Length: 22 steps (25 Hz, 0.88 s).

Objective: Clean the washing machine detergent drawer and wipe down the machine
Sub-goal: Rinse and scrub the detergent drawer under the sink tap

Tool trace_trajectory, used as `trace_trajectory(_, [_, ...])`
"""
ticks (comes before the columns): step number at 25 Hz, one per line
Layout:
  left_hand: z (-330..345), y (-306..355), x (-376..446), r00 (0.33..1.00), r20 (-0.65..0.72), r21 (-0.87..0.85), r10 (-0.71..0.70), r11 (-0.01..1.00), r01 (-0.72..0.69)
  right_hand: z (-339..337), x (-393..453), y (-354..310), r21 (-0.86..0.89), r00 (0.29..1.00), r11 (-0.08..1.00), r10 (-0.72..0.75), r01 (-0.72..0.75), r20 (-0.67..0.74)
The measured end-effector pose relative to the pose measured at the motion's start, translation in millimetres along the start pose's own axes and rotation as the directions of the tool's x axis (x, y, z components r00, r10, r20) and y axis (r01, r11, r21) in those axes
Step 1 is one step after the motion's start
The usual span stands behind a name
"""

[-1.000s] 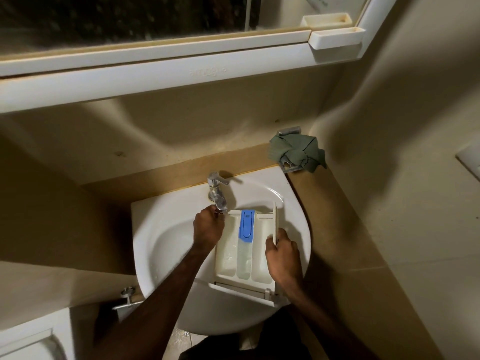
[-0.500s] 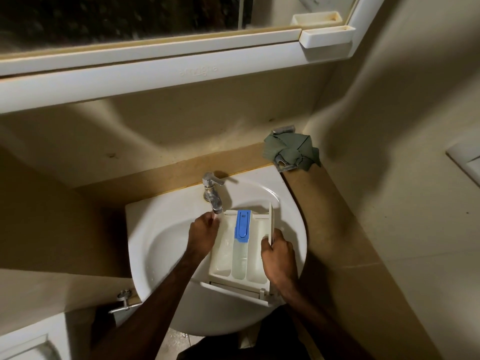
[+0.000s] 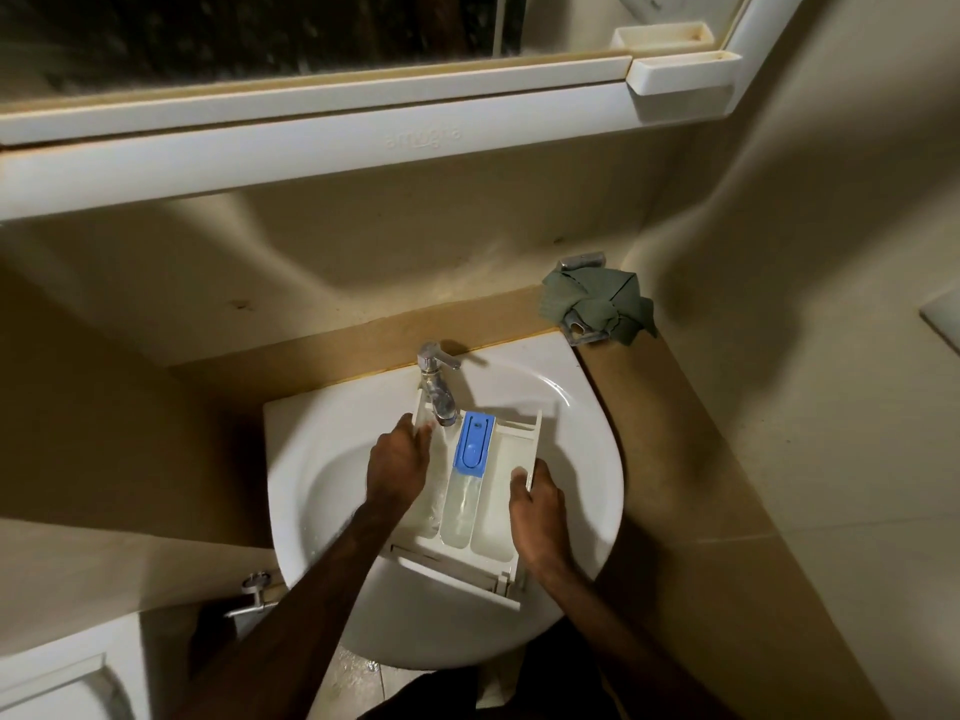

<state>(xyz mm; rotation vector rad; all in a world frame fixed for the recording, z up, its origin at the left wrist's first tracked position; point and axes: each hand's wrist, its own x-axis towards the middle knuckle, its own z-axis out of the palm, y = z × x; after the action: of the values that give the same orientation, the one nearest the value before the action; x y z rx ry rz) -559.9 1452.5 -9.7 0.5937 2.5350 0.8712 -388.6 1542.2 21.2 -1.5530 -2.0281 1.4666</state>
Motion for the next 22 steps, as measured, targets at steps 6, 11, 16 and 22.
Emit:
trace_trajectory(6, [-4, 10, -73, 0.916, -0.237, 0.127, 0.325, 0.945, -0.302, 8, 18, 11, -0.020, 1.000, 0.999, 0.025, -0.026, -0.015])
trace_trajectory(11, [18, 31, -74, 0.953, -0.015, 0.128, 0.303, 0.946, -0.299, 1, 30, 14, -0.021, 1.000, 1.000, 0.006, -0.006, 0.019])
trace_trajectory(16, [25, 37, -53, 0.981, 0.016, -0.010, 0.193, 0.981, -0.193, 3, 41, 15, -0.038, 0.997, 0.998, 0.043, -0.041, 0.069])
trace_trajectory(22, [22, 35, -34, 0.970, 0.233, -0.291, 0.073, 0.957, -0.003, 2, 46, 19, -0.048, 0.996, 0.998, 0.040, -0.037, 0.082])
